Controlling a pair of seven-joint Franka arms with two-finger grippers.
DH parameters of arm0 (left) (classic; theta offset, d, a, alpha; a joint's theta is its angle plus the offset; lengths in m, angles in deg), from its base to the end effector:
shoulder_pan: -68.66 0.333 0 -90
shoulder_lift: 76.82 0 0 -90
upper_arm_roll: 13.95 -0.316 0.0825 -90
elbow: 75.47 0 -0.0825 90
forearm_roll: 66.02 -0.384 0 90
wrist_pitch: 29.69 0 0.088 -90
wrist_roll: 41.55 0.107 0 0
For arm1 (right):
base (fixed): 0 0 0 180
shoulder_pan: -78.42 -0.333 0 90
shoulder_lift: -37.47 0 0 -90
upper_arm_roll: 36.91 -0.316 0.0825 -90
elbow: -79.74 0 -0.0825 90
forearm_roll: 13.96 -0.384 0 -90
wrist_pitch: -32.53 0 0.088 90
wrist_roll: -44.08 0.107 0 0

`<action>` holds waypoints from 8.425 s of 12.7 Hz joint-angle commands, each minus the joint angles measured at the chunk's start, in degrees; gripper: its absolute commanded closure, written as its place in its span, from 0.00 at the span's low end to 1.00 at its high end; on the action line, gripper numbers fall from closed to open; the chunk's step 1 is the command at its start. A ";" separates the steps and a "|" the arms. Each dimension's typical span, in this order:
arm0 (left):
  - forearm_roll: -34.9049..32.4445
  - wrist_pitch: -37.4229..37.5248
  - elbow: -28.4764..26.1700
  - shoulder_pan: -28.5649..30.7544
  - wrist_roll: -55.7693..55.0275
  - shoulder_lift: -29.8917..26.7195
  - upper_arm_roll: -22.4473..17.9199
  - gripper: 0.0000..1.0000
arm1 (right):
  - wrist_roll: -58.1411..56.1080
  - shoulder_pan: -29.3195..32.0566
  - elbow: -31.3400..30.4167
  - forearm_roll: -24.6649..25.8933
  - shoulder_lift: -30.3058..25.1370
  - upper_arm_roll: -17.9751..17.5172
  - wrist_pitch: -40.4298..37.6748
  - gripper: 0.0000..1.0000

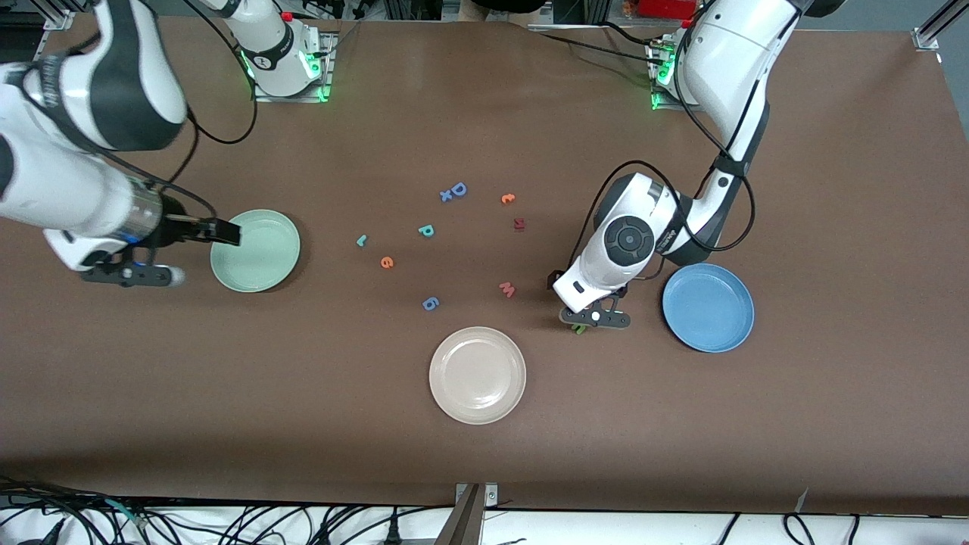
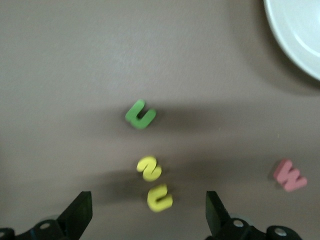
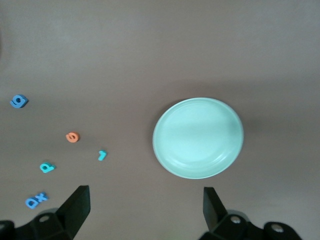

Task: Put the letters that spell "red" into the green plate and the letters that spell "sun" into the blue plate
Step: 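Grasp the yellow Z with the left gripper while the right gripper reaches teal, then place the yellow Z on the blue plate while the right gripper grasps teal, then place the teal letter on the green plate while the left gripper reaches yellow, then carry the yellow U to the blue plate while the right gripper reaches orange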

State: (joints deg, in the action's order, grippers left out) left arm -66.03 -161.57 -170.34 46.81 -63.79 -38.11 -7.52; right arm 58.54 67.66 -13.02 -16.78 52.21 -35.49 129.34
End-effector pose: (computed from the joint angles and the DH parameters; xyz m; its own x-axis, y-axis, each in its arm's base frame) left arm 0.6048 -0.3157 0.2159 0.9952 -0.0832 -0.0510 -0.0804 -0.9953 0.0547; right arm 0.6087 0.1062 0.4595 0.9769 -0.0982 -0.1898 -0.0987 -0.9951 0.0070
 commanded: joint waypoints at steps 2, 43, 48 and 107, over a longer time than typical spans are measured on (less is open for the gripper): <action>-5.41 -2.68 -0.04 -1.08 -0.60 2.33 -0.53 0.07 | 9.08 -4.61 -1.02 -1.14 2.22 0.33 2.15 0.01; -11.24 13.93 -0.22 17.72 21.10 -1.36 -0.97 0.97 | 31.60 -9.02 -32.40 -1.14 10.57 -7.31 44.17 0.63; -11.24 13.93 -0.22 17.90 21.19 -0.21 -0.97 0.90 | 31.51 -9.02 -32.67 -1.23 10.66 -7.31 44.52 0.92; -16.59 10.45 -10.48 29.75 30.76 -6.10 7.38 0.92 | -4.70 -18.51 -17.29 1.06 18.66 -1.43 41.45 0.38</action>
State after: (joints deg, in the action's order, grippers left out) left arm -79.84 -145.37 -174.07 74.03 -34.78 -41.54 -0.68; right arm 54.30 49.48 -29.66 -16.33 71.10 -37.11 169.90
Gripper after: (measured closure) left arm 0.744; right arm 0.291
